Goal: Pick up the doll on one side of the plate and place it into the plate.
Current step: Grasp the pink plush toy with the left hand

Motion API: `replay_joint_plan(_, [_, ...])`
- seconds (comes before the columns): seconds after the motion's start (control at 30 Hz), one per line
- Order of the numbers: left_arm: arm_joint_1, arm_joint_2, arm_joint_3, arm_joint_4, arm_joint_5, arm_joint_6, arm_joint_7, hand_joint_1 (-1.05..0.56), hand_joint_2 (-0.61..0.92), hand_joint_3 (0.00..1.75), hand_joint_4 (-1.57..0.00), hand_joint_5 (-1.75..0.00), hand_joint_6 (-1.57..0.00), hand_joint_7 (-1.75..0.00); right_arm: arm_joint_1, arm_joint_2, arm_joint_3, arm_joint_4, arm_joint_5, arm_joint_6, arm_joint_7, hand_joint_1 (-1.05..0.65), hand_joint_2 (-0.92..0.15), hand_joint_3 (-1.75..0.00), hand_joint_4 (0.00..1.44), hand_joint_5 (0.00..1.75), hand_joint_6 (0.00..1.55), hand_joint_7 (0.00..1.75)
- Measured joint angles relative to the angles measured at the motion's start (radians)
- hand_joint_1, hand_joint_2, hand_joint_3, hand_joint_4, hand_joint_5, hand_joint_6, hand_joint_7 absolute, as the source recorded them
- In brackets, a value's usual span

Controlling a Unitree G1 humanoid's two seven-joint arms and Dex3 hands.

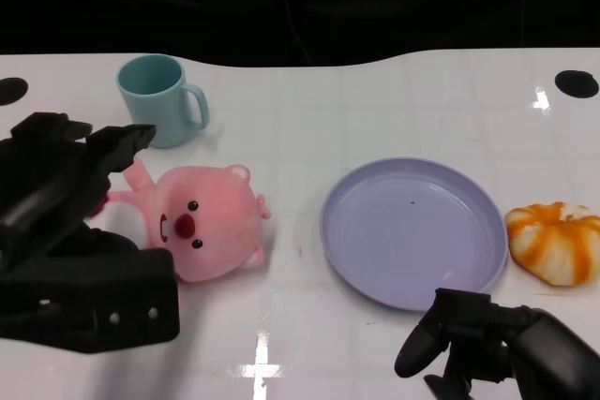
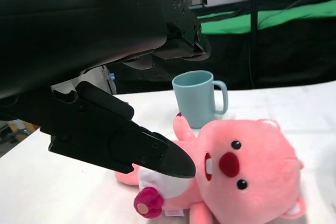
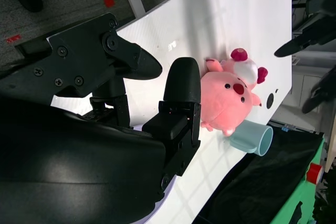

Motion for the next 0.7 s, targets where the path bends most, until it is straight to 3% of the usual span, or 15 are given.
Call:
replay_joint_plan(0.4, [-0.149,0.002,-0.154,0.307,0.043,-0.038,-0.003,-0.67,0.89,0.00,-0.05,-0.49,-0.32,-0.01,0.008,0.000,0.006,-0.013,0.000,0.013,-0.006,-0.13,-0.67,-0.89,0.62,1.60,0.57,1.25])
replay_joint_plan(0.7, [-0.236,-0.061,-0.224,0.559,0.041,-0.053,0.078,-0.65,0.90,0.00,-0.14,-0.33,-0.33,0.00,0.016,-0.001,0.010,-0.017,-0.002,0.013,-0.008,-0.12,-0.67,-0.89,0.63,1.60,0.58,1.25])
